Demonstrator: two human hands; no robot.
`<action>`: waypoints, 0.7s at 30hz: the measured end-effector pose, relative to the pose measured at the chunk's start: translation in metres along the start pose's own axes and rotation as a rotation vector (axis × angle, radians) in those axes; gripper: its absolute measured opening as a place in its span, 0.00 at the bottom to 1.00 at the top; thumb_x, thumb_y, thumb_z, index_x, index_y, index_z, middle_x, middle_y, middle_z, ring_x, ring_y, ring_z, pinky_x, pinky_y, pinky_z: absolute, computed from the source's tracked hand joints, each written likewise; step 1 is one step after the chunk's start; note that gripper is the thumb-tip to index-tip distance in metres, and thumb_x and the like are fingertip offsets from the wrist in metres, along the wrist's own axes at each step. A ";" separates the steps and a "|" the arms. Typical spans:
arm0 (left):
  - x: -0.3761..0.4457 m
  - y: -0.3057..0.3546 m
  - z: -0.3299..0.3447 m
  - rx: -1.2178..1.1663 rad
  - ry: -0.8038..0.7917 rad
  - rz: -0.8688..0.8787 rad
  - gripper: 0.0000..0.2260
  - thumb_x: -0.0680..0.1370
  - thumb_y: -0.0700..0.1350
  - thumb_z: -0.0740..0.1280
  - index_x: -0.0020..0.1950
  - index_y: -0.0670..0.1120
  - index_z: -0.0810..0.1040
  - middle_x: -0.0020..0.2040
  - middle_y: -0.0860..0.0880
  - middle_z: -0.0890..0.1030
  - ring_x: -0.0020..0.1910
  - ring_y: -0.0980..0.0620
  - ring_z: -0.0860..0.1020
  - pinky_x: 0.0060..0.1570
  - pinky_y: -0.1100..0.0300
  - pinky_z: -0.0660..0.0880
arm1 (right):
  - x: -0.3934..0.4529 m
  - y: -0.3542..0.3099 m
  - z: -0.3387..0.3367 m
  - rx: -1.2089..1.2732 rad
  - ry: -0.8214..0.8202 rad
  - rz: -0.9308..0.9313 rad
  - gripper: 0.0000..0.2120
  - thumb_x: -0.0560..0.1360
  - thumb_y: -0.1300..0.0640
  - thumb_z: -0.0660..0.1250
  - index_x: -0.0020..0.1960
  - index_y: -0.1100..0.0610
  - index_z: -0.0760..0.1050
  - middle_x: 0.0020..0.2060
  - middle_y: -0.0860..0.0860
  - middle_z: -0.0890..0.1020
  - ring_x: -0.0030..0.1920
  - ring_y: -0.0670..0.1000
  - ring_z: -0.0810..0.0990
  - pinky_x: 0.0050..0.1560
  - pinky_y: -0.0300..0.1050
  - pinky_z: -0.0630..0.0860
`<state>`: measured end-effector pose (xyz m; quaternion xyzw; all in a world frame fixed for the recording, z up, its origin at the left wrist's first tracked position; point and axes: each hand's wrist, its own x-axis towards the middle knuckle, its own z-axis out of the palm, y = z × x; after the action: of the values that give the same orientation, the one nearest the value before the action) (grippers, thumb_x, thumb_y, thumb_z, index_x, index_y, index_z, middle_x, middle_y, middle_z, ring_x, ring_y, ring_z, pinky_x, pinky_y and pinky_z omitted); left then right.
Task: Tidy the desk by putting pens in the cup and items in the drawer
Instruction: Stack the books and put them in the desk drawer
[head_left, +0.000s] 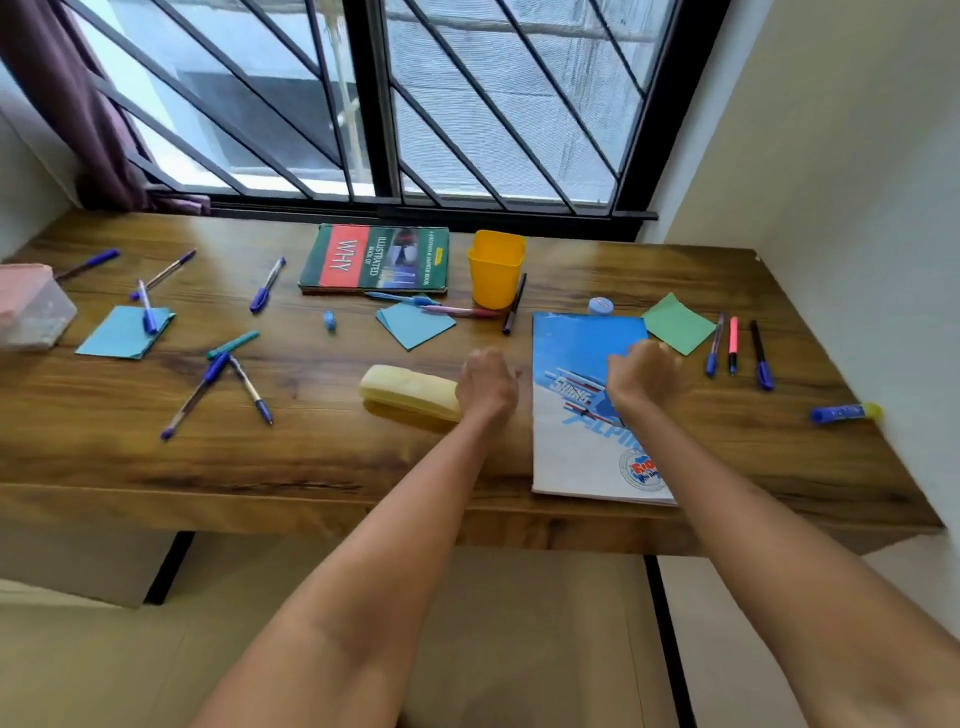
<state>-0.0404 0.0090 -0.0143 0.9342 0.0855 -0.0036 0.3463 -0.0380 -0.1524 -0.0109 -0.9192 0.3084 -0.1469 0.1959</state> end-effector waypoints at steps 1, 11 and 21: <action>0.009 -0.003 -0.011 -0.013 0.024 0.006 0.16 0.79 0.47 0.65 0.64 0.42 0.74 0.61 0.42 0.77 0.59 0.45 0.75 0.55 0.53 0.73 | -0.001 -0.019 0.002 0.090 -0.026 -0.058 0.11 0.74 0.57 0.68 0.53 0.62 0.80 0.53 0.60 0.81 0.57 0.62 0.76 0.55 0.53 0.74; 0.147 -0.082 -0.098 -0.126 0.176 -0.089 0.20 0.78 0.48 0.66 0.69 0.43 0.71 0.65 0.39 0.73 0.65 0.40 0.69 0.64 0.51 0.66 | -0.012 -0.215 0.064 0.490 -0.392 -0.326 0.15 0.75 0.57 0.69 0.57 0.67 0.78 0.53 0.60 0.82 0.54 0.57 0.79 0.52 0.46 0.72; 0.278 -0.174 -0.136 -0.023 0.107 -0.228 0.26 0.77 0.53 0.67 0.71 0.44 0.68 0.67 0.39 0.73 0.68 0.39 0.66 0.66 0.50 0.63 | 0.019 -0.308 0.172 0.187 -0.451 -0.002 0.22 0.76 0.51 0.63 0.66 0.61 0.70 0.67 0.59 0.69 0.67 0.62 0.68 0.65 0.52 0.66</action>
<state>0.1979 0.2710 -0.0416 0.9133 0.2094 0.0082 0.3492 0.2006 0.1076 -0.0205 -0.9069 0.2409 0.0340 0.3441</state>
